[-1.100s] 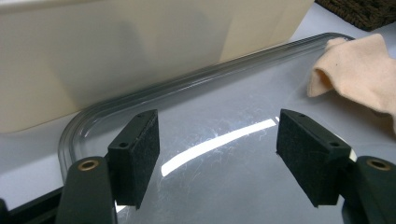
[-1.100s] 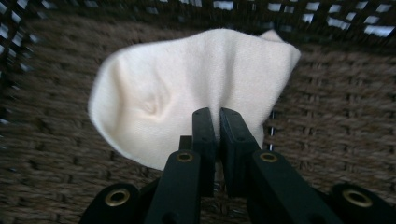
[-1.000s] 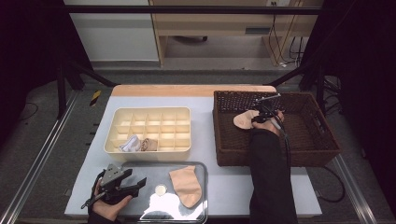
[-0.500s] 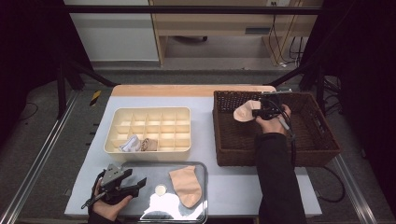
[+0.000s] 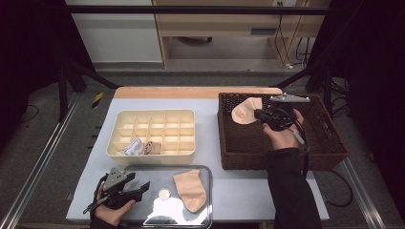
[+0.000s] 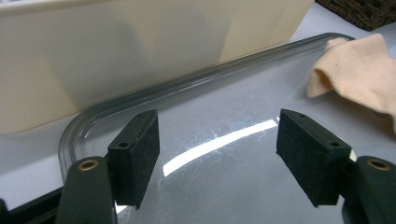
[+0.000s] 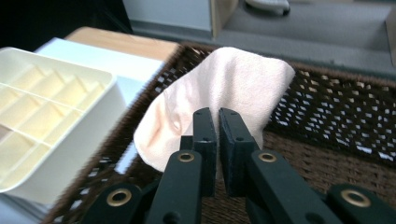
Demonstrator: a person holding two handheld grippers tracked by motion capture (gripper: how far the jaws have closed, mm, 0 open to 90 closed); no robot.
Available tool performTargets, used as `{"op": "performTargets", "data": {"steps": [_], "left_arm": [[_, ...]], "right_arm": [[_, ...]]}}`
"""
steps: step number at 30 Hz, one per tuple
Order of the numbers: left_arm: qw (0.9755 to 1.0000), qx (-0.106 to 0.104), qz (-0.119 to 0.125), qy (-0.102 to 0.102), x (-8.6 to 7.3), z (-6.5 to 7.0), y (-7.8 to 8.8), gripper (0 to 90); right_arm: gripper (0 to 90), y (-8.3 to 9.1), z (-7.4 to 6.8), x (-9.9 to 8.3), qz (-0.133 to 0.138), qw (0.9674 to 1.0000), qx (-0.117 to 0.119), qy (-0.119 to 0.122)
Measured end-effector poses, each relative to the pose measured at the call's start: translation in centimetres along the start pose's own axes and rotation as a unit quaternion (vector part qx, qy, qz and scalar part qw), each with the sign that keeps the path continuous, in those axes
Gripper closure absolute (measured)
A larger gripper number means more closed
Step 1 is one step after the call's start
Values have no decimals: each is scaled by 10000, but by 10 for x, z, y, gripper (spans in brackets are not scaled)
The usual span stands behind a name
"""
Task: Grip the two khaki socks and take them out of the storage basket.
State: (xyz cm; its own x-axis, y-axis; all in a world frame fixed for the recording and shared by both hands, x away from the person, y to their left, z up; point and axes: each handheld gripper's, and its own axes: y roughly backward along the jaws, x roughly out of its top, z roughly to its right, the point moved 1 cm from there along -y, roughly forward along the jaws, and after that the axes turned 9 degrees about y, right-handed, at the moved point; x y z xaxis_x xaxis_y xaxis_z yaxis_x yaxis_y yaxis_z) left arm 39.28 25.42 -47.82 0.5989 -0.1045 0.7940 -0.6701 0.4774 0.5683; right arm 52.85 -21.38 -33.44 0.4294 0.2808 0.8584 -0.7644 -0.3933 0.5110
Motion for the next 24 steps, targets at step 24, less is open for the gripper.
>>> {"op": "performTargets", "data": {"steps": [24], "left_arm": [[10000, -2, 26, -29, 1, 3, 1, 294]], "right_arm": [[864, 64, -67, -10, 943, 9890, 978, 579]]}}
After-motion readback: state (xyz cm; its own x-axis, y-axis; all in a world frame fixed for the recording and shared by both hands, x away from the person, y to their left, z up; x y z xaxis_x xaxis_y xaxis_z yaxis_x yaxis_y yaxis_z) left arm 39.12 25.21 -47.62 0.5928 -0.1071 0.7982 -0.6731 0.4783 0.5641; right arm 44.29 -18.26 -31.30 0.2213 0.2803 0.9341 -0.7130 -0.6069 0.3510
